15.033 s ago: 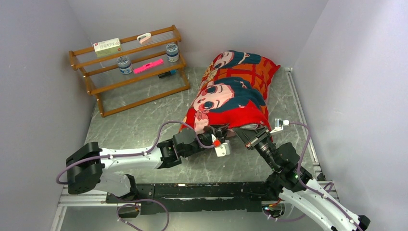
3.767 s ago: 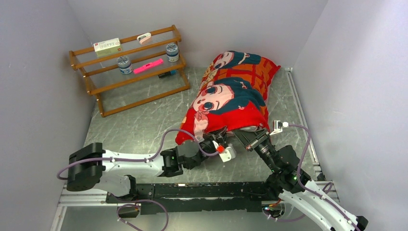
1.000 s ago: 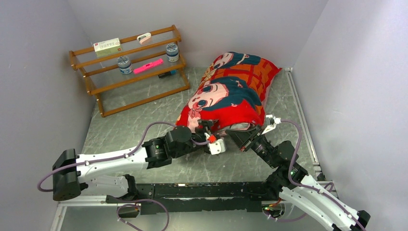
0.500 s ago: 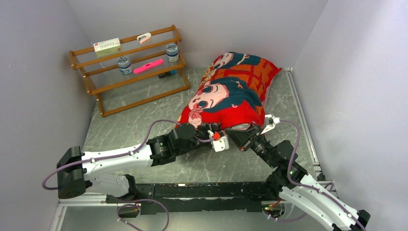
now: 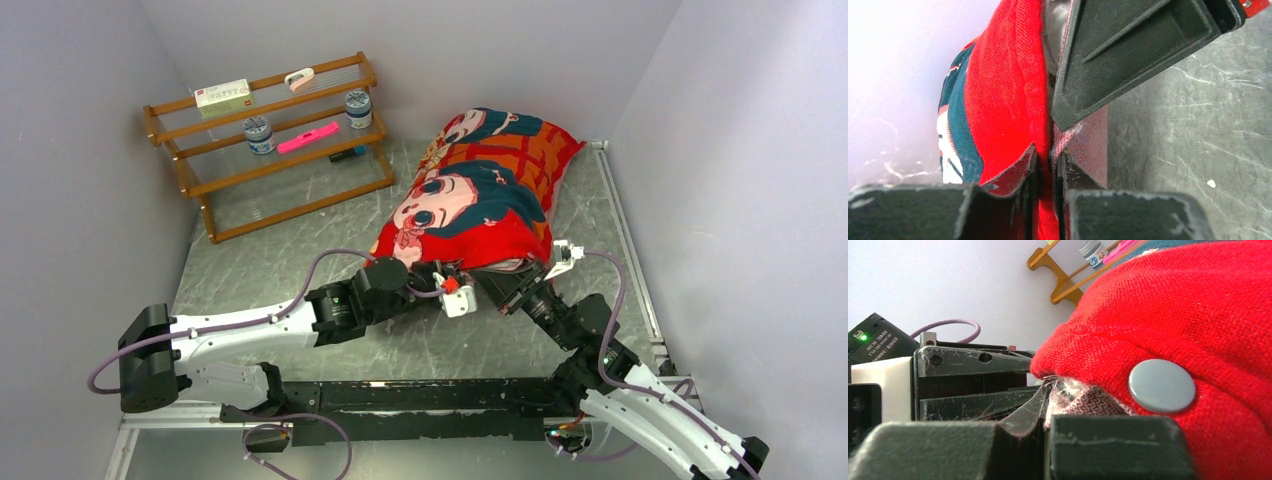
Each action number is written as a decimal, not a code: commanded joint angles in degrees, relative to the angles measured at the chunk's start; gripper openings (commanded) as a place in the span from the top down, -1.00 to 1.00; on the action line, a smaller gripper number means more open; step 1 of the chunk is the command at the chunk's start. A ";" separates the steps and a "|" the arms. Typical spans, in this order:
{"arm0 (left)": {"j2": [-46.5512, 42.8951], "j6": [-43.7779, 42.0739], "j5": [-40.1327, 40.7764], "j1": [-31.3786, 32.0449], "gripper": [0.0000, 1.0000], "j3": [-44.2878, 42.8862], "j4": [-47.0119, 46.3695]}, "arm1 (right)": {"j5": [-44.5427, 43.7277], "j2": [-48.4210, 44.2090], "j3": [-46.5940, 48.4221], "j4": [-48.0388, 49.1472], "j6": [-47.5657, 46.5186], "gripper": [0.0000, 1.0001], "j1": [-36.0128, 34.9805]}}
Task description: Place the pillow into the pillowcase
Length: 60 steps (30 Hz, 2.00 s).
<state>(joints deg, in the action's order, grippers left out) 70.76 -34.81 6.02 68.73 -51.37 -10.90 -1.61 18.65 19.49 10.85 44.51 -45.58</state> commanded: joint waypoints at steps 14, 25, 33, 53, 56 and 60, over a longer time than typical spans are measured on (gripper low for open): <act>-4.00 2.00 5.30 -1.49 0.90 -3.39 0.66 | 1.25 1.76 7.77 3.91 -6.15 0.48 -0.10; -5.09 6.82 -4.13 -6.78 0.90 -4.37 2.67 | 12.58 5.81 24.73 -23.91 -16.85 0.00 -0.12; -10.47 5.86 -9.84 -7.77 0.90 -0.21 -2.69 | 14.14 15.53 30.92 -23.58 -44.69 -0.43 -0.12; -12.06 2.94 -11.04 -7.95 0.90 0.18 -4.94 | 27.19 30.62 36.20 -27.48 -87.02 -0.40 -0.86; -12.28 3.02 -11.07 -8.00 0.90 0.29 -5.05 | 22.29 31.98 35.86 -26.33 -88.97 -0.34 -2.25; -12.66 3.01 -10.97 -7.93 0.90 0.62 -5.11 | 17.09 32.89 34.57 -24.59 -91.85 0.00 -3.68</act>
<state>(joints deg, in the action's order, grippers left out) 60.58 -30.85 -2.81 60.71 -48.69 -6.22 19.99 51.11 54.59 -18.22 -42.78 -48.14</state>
